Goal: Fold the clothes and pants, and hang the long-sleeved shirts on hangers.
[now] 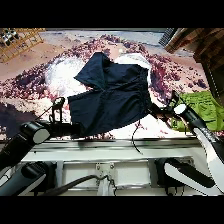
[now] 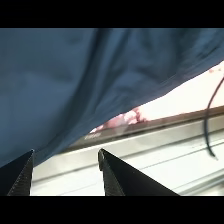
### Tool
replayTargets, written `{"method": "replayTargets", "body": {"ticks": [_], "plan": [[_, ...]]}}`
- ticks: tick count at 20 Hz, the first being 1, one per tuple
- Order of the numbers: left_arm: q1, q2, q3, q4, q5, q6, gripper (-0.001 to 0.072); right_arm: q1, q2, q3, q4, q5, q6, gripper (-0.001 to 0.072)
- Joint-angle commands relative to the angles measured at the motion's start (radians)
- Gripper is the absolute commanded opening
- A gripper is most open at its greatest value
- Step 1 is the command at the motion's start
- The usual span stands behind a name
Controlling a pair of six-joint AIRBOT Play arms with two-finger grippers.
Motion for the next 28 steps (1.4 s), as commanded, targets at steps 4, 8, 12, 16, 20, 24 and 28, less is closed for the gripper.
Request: {"method": "replayTargets", "body": {"ticks": [4, 8, 12, 16, 20, 24, 28], "plan": [[-0.001, -0.002, -0.032, 0.003, -0.021, -0.013, 0.0507, -0.001, 0.000, -0.001, -0.010, 0.021, -0.020, 0.0033], [-0.001, -0.021, -0.070, 0.003, -0.030, -0.013, 0.0593, -0.001, 0.000, 0.000, -0.010, 0.023, -0.020, 0.0032], [-0.001, -0.037, -0.138, -0.051, -0.023, -0.013, 0.0590, -0.001, 0.000, -0.001, -0.010, 0.027, -0.020, 0.0032], [0.000, -0.037, -0.175, -0.068, 0.063, -0.020, 0.0589, -0.001, 0.000, 0.000, -0.010, 0.027, -0.020, 0.0030], [0.000, -0.049, -0.182, -0.071, 0.139, -0.072, 0.0589, -0.001, 0.000, 0.000, -0.010, 0.034, -0.020, 0.0030], [0.000, -0.059, -0.182, -0.124, 0.131, -0.072, 0.0589, -0.001, 0.000, 0.000, -0.010, 0.039, -0.021, 0.0030], [0.000, -0.058, -0.182, -0.130, 0.116, -0.072, 0.0588, -0.001, 0.000, -0.001, -0.011, 0.043, -0.029, 0.0030]]}}
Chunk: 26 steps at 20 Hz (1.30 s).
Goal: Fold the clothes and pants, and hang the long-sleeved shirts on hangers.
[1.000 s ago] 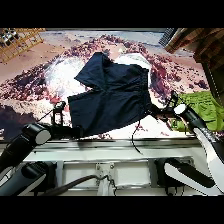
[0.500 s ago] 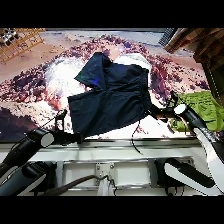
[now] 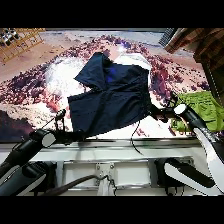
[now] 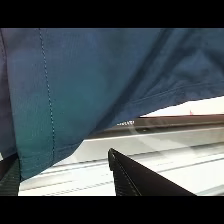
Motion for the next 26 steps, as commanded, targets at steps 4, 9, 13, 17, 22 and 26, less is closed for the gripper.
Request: {"method": "replayTargets", "body": {"ticks": [4, 9, 13, 17, 22, 26], "plan": [[0.000, -0.001, -0.001, -0.003, -0.075, 0.040, 0.0579, 0.000, 0.000, 0.000, -0.003, 0.005, -0.018, 0.0030], [0.000, -0.005, -0.001, 0.000, 0.032, 0.043, 0.0172, 0.000, 0.000, 0.000, -0.002, 0.007, -0.018, 0.0030], [0.001, -0.011, 0.001, 0.003, 0.032, 0.051, 0.0006, 0.000, 0.003, 0.000, 0.000, 0.010, -0.018, 0.0030], [0.014, 0.062, 0.053, 0.067, 0.072, 0.050, 0.0003, 0.000, 0.040, 0.015, -0.001, 0.060, -0.021, 0.0029], [0.093, 0.170, 0.257, 0.211, 0.217, 0.050, 0.0002, 0.000, 0.122, 0.143, 0.001, 0.135, -0.018, 0.0031], [0.149, 0.184, 0.482, 0.366, 0.302, 0.051, 0.0002, 0.000, 0.127, 0.349, 0.065, 0.241, 0.013, 0.0031]]}}
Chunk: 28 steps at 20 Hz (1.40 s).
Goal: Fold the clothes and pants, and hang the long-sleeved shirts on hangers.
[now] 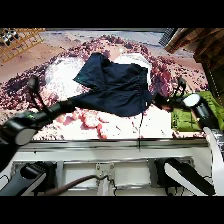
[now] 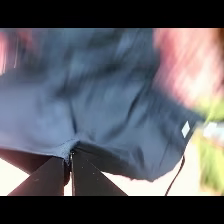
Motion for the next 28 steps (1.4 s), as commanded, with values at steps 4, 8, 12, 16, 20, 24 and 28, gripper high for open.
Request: {"method": "replayTargets", "body": {"ticks": [4, 8, 12, 16, 20, 24, 28], "plan": [[0.056, 0.018, 0.327, 0.263, 0.158, 0.001, 0.0002, 0.000, 0.011, 0.372, 0.055, 0.208, 0.028, 0.0031], [0.056, 0.018, 0.482, 0.312, 0.202, 0.076, 0.0002, 0.043, 0.011, 0.641, 0.055, 0.340, 0.051, 0.0030], [0.055, 0.061, 0.622, 0.312, 0.158, 0.184, 0.0002, 0.080, 0.072, 0.856, 0.037, 0.429, 0.074, 0.0030], [0.055, 0.176, 0.669, 0.303, 0.053, 0.215, 0.0002, 0.080, 0.204, 0.954, 0.018, 0.489, 0.113, 0.0030], [0.055, 0.289, 0.671, 0.152, -0.042, 0.403, 0.0002, 0.080, 0.340, 0.983, 0.028, 0.617, 0.201, 0.0030], [0.055, 0.260, 0.670, 0.201, -0.095, 0.459, 0.0002, 0.079, 0.371, 0.983, 0.013, 0.681, 0.264, 0.0030], [0.056, 0.069, 0.670, 0.233, -0.085, 0.565, 0.0002, 0.080, 0.254, 0.982, -0.042, 0.690, 0.279, 0.0030]]}}
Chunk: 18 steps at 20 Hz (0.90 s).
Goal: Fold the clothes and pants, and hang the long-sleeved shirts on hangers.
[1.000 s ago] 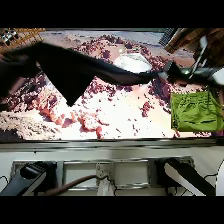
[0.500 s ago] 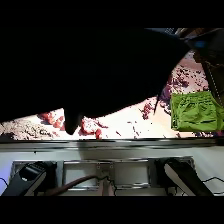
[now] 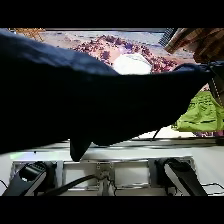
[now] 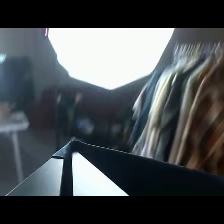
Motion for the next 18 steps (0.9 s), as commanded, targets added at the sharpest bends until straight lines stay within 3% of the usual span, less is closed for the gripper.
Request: {"method": "replayTargets", "body": {"ticks": [1, 6, 9, 14, 18], "plan": [[0.001, -0.169, 0.002, 0.039, 0.005, 0.100, 0.0001, 0.001, -0.112, 0.002, -0.070, 0.029, 0.024, 0.0030], [0.004, -0.511, 0.002, 0.084, 0.196, 0.111, 0.0000, 0.001, -0.479, 0.002, -0.120, -0.029, -0.003, 0.0030], [0.005, -0.630, -0.003, 0.084, 0.198, 0.111, 0.0000, 0.001, -0.718, 0.002, -0.111, -0.146, -0.036, 0.0030], [0.018, -0.673, -0.100, 0.084, 0.177, 0.106, 0.0000, -0.002, -0.925, 0.002, -0.097, -0.301, -0.081, 0.0030], [0.027, -0.623, -0.207, 0.084, 0.159, 0.065, 0.0000, -0.002, -0.937, 0.002, -0.191, -0.257, -0.116, 0.0028]]}}
